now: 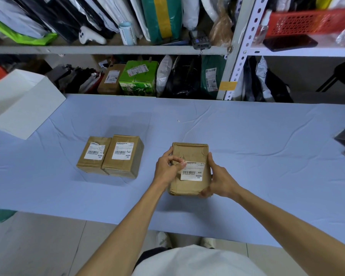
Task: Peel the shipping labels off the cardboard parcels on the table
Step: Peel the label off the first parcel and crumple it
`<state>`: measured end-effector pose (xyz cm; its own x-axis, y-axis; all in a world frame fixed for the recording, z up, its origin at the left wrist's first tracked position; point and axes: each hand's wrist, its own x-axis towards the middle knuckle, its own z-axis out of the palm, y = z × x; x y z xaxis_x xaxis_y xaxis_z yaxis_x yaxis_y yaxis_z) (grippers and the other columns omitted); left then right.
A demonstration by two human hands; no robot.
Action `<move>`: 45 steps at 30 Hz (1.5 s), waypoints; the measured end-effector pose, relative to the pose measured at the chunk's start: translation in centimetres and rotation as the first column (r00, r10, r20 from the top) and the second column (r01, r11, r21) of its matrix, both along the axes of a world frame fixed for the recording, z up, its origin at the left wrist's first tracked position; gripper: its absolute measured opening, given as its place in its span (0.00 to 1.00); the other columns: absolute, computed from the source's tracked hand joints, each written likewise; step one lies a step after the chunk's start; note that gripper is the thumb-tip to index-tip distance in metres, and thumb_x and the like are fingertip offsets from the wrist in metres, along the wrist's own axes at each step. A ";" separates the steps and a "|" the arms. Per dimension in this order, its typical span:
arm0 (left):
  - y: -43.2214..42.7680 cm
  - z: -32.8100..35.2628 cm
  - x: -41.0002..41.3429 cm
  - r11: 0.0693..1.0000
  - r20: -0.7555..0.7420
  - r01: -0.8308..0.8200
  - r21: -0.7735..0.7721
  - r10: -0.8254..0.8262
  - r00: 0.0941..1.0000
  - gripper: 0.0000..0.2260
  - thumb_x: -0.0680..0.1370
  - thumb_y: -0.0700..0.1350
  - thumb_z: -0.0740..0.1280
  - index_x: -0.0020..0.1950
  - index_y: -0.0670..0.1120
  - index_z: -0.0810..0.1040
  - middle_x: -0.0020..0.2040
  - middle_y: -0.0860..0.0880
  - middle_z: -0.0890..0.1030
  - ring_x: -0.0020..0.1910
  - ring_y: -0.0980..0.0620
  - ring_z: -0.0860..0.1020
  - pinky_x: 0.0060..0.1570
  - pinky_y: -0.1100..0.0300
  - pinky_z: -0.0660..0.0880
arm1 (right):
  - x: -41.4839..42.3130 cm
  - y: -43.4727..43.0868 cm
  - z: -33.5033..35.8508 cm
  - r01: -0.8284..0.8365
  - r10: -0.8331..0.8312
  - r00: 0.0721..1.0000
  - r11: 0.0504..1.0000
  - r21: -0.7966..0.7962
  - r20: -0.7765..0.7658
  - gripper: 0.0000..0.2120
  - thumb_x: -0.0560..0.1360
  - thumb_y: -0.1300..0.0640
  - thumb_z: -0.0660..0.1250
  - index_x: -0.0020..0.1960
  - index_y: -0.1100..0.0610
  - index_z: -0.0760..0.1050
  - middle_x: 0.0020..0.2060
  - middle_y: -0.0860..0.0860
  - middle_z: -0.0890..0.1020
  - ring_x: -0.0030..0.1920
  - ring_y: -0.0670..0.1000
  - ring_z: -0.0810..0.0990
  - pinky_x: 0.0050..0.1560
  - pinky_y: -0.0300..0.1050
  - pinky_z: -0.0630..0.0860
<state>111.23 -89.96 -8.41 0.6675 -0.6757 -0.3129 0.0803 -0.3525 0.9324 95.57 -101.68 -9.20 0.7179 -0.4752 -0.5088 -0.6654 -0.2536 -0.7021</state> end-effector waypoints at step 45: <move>2.2 -2.2 -0.7 0.998 -0.181 0.042 -0.056 -0.051 0.982 0.49 0.69 0.28 0.73 0.75 0.63 0.52 0.71 0.43 0.70 0.68 0.47 0.72 0.65 0.51 0.73 | 0.0 0.1 -2.2 0.306 -0.289 0.921 0.952 -0.025 0.263 0.58 0.58 0.48 0.83 0.76 0.40 0.50 0.59 0.48 0.73 0.59 0.52 0.74 0.59 0.52 0.75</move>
<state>110.50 -87.74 -10.56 0.5699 -0.7231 -0.3903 0.2348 -0.3118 0.9207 95.60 -101.57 -11.41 0.6391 -0.7124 -0.2899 -0.5195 -0.1219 -0.8457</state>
